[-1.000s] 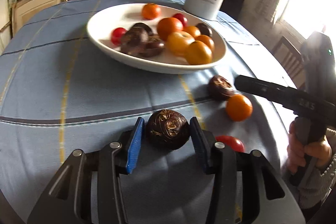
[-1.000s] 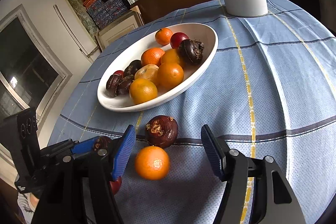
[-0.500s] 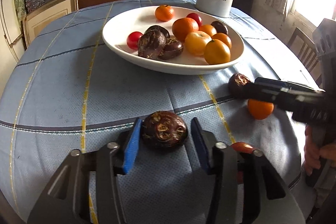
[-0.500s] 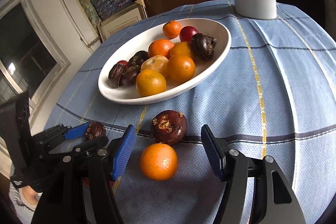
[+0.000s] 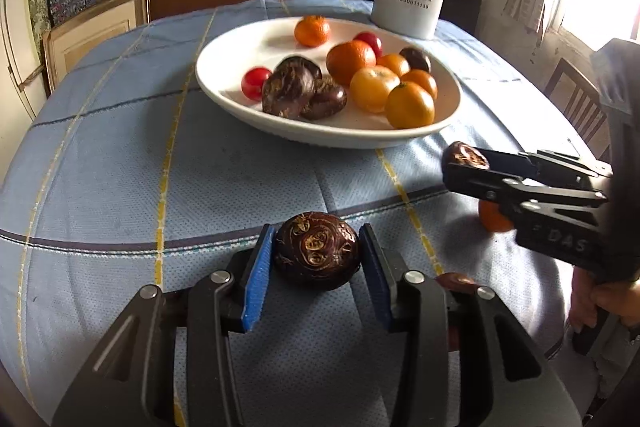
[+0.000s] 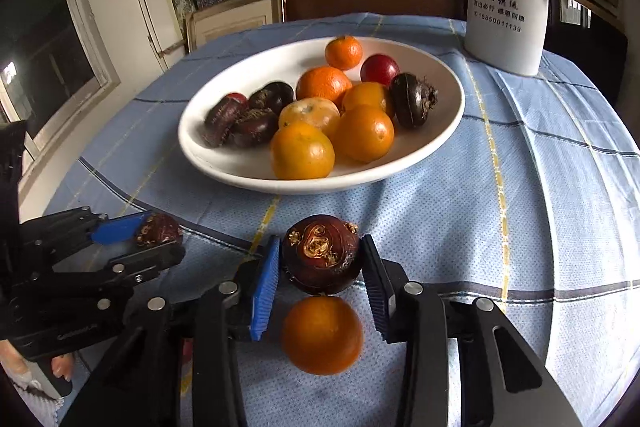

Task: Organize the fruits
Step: 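Grasp a passion fruit with the left tool while the right tool grasps another passion fruit, then place both passion fruits on the plate and open both tools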

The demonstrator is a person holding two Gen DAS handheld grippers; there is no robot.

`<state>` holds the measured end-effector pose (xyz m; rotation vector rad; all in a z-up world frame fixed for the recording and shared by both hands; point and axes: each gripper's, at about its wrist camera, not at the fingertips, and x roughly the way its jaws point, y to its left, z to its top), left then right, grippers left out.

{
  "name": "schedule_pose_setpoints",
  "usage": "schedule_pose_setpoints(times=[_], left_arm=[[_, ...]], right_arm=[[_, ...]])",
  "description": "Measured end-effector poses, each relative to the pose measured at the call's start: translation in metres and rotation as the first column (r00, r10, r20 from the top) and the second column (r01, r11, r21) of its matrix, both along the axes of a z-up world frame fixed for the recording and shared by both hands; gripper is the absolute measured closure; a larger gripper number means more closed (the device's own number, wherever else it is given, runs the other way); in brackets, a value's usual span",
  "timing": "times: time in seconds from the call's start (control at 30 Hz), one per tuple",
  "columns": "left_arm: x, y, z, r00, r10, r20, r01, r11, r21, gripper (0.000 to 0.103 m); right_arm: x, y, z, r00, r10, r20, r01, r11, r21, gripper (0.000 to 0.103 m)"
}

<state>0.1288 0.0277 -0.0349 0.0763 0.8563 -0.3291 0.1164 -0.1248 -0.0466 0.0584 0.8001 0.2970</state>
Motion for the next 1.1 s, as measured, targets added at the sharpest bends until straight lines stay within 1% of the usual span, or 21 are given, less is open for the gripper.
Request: schedule_pose_setpoints(times=[0.13, 0.2, 0.27, 0.4, 0.47, 0.6, 0.7, 0.73, 0.77, 0.8, 0.83, 0.9, 0.97, 1.0, 1.03, 1.07, 1.1], left_arm=[[-0.009, 0.002, 0.012, 0.998, 0.011, 0.059, -0.009, 1.000, -0.021, 0.061], [-0.009, 0.005, 0.019, 0.997, 0.017, 0.069, -0.013, 0.999, -0.051, 0.061], [-0.004, 0.006, 0.027, 0.997, 0.024, 0.076, -0.019, 0.998, -0.065, 0.061], [0.024, 0.007, 0.045, 0.994, 0.058, 0.097, -0.052, 0.997, -0.063, 0.061], [0.039, 0.008, 0.052, 0.992, 0.074, 0.103, -0.067, 0.995, -0.073, 0.061], [0.079, 0.004, 0.061, 0.988, 0.105, 0.113, -0.098, 0.993, -0.067, 0.061], [0.105, -0.001, 0.059, 0.986, 0.125, 0.107, -0.117, 0.990, -0.079, 0.061], [0.111, -0.001, 0.057, 0.986, 0.129, 0.102, -0.120, 0.989, -0.087, 0.060], [0.115, -0.001, 0.052, 0.986, 0.132, 0.099, -0.123, 0.988, -0.098, 0.052], [0.117, -0.001, 0.049, 0.986, 0.135, 0.094, -0.126, 0.988, -0.094, 0.044], [0.117, 0.000, 0.045, 0.986, 0.137, 0.093, -0.130, 0.988, -0.081, 0.036], [0.116, 0.006, 0.041, 0.983, 0.159, 0.096, -0.152, 0.986, -0.072, 0.035], [0.115, 0.014, 0.042, 0.982, 0.170, 0.082, -0.160, 0.981, -0.110, 0.034], [0.112, 0.019, 0.043, 0.981, 0.177, 0.075, -0.165, 0.977, -0.137, 0.033], [0.109, 0.022, 0.044, 0.980, 0.186, 0.075, -0.173, 0.973, -0.150, 0.026], [0.105, 0.024, 0.044, 0.977, 0.196, 0.082, -0.182, 0.971, -0.152, 0.023], [0.100, 0.026, 0.044, 0.974, 0.208, 0.093, -0.193, 0.971, -0.144, 0.023]], right_arm=[[-0.026, -0.012, 0.017, 0.996, 0.008, 0.084, -0.016, 0.995, 0.096, 0.062], [-0.032, -0.020, 0.022, 0.994, -0.006, 0.105, -0.008, 0.991, 0.135, 0.062], [-0.030, -0.026, 0.029, 0.993, -0.022, 0.119, 0.002, 0.987, 0.163, 0.062], [-0.006, -0.034, 0.046, 0.994, -0.037, 0.102, 0.014, 0.976, 0.215, 0.062], [0.011, -0.031, 0.052, 0.993, -0.049, 0.103, 0.028, 0.980, 0.199, 0.062], [0.046, -0.021, 0.052, 0.995, -0.060, 0.081, 0.044, 0.982, 0.185, 0.062], [0.070, -0.013, 0.049, 0.995, -0.065, 0.074, 0.051, 0.983, 0.177, 0.062], [0.075, -0.011, 0.047, 0.994, -0.066, 0.082, 0.050, 0.982, 0.183, 0.061], [0.077, -0.012, 0.045, 0.993, -0.067, 0.097, 0.047, 0.980, 0.195, 0.059], [0.078, -0.012, 0.043, 0.993, -0.066, 0.099, 0.045, 0.979, 0.197, 0.050], [0.078, -0.014, 0.042, 0.993, -0.066, 0.097, 0.046, 0.981, 0.189, 0.045], [0.075, -0.020, 0.045, 0.990, -0.088, 0.110, 0.066, 0.979, 0.195, 0.045], [0.069, -0.029, 0.047, 0.987, -0.112, 0.115, 0.083, 0.969, 0.231, 0.044], [0.067, -0.033, 0.047, 0.986, -0.118, 0.114, 0.087, 0.966, 0.243, 0.043], [0.064, -0.036, 0.046, 0.985, -0.128, 0.113, 0.096, 0.963, 0.251, 0.040], [0.062, -0.040, 0.045, 0.984, -0.139, 0.110, 0.107, 0.962, 0.252, 0.038], [0.060, -0.043, 0.044, 0.983, -0.148, 0.106, 0.117, 0.960, 0.253, 0.037]])
